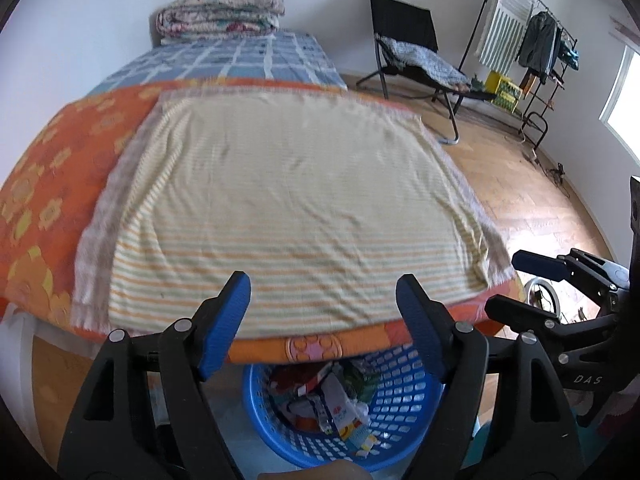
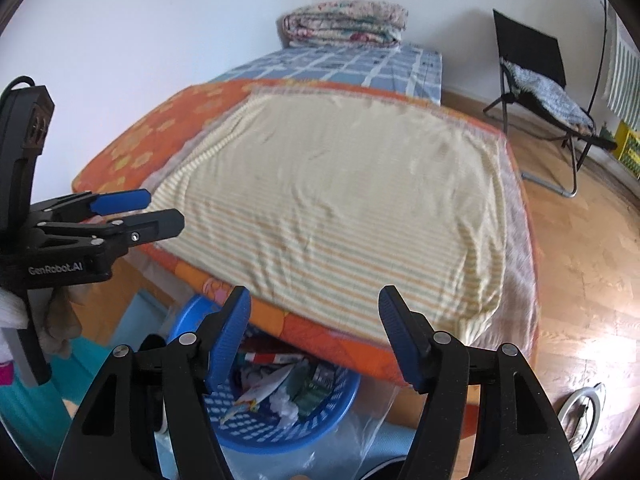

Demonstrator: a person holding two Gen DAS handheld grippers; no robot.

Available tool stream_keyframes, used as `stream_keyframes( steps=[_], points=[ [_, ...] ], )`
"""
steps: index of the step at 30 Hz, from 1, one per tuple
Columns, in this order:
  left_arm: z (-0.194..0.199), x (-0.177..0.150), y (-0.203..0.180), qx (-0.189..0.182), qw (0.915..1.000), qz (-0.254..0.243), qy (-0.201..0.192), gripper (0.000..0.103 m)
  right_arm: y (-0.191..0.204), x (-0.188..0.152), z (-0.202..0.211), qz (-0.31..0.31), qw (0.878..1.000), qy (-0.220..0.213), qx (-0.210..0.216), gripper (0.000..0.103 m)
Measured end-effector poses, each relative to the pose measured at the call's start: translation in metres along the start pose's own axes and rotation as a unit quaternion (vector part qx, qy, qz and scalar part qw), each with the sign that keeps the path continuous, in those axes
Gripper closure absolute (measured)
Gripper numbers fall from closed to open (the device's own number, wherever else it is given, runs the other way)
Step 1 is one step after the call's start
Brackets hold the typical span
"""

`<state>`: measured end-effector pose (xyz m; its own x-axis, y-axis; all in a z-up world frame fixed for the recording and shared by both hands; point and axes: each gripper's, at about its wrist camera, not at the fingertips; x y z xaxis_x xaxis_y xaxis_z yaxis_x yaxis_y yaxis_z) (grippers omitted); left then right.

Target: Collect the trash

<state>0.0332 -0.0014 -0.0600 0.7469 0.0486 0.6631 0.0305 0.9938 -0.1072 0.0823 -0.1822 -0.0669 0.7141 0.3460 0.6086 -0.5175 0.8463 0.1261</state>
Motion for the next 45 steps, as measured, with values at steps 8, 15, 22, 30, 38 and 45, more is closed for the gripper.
stream_keyframes(
  steps=[8,15,22,30,38,45],
  points=[
    [0.020,0.042,-0.002,0.011,0.9981,-0.009,-0.060,0.022,-0.002,0.026,0.018,-0.007,0.999,-0.048,-0.005,0.029],
    [0.036,0.068,-0.005,0.006,0.9942,-0.010,-0.106,0.012,-0.015,0.056,0.030,-0.030,0.995,-0.094,-0.008,0.028],
    [0.049,0.075,-0.008,0.018,0.9902,-0.011,-0.138,0.003,-0.036,0.074,0.029,-0.087,0.990,-0.113,-0.001,0.023],
    [0.044,0.077,-0.008,0.021,0.9916,-0.009,-0.127,0.001,-0.043,0.081,0.027,-0.110,0.986,-0.122,0.004,0.023],
    [0.038,0.076,-0.007,0.021,0.9931,-0.001,-0.116,0.001,-0.039,0.081,0.022,-0.104,0.988,-0.117,-0.002,0.023],
    [0.038,0.075,-0.006,0.023,0.9931,0.001,-0.115,0.001,-0.039,0.077,0.020,-0.110,0.988,-0.111,-0.005,0.023]
  ],
)
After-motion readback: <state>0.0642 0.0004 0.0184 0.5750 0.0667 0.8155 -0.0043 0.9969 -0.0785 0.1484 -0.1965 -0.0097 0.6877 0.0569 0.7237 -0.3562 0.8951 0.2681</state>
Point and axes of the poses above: each gripper's, at about its wrist camera, not at the fingertips, and z roughly against the way its jaws point, y to its left, x to its top, and after that the axes turned 6 degrees about -z, right-handed
